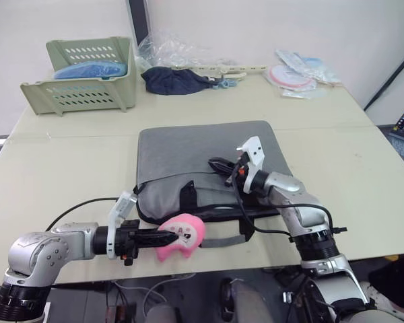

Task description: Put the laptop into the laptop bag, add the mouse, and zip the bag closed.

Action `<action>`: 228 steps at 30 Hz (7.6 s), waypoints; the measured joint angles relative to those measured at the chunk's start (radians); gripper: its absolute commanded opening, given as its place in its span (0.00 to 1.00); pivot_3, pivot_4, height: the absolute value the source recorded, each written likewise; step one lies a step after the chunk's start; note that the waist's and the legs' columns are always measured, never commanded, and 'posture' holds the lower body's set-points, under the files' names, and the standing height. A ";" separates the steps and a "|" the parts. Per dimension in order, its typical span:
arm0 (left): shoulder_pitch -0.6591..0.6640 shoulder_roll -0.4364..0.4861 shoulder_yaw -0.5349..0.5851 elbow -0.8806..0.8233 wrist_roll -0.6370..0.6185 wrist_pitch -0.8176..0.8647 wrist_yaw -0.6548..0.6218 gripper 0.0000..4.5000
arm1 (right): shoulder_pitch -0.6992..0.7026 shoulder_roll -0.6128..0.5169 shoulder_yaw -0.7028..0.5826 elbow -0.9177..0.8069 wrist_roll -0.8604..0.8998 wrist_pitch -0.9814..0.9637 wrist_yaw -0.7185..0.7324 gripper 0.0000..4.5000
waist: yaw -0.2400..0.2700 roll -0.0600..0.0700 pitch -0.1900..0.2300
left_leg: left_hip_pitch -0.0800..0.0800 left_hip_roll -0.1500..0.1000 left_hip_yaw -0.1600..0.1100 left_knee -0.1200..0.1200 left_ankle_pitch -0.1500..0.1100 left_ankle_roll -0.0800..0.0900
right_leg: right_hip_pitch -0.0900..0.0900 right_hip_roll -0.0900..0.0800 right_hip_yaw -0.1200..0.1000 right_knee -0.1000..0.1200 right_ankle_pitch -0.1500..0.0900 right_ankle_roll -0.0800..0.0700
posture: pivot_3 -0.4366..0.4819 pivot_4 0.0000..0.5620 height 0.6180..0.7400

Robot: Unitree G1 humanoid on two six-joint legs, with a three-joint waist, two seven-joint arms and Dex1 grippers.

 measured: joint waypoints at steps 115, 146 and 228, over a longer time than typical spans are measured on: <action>0.141 0.049 -0.029 -0.064 -0.101 0.054 0.068 0.92 | -0.001 0.010 0.012 0.003 -0.007 -0.020 0.006 0.00 | -0.003 0.002 0.001 | -0.001 0.011 0.004 -0.004 -0.004 -0.008 | -0.014 0.006 -0.001 0.008 -0.006 -0.010 | 0.48 0.27 1.00; 0.165 0.013 -0.070 -0.066 -0.101 0.068 0.150 0.92 | -0.001 0.009 0.012 0.003 -0.013 -0.020 0.005 0.00 | -0.001 0.004 0.000 | -0.001 0.010 0.005 -0.004 -0.004 -0.008 | -0.013 0.006 -0.001 0.007 -0.006 -0.010 | 0.48 0.27 1.00; -0.105 0.063 -0.361 -0.065 0.264 -0.148 0.008 0.01 | 0.002 0.026 0.010 0.004 -0.021 -0.021 0.002 0.00 | -0.003 0.011 -0.008 | -0.001 0.010 0.005 -0.004 -0.004 -0.008 | -0.013 0.006 -0.001 0.006 -0.006 -0.010 | 0.48 0.27 1.00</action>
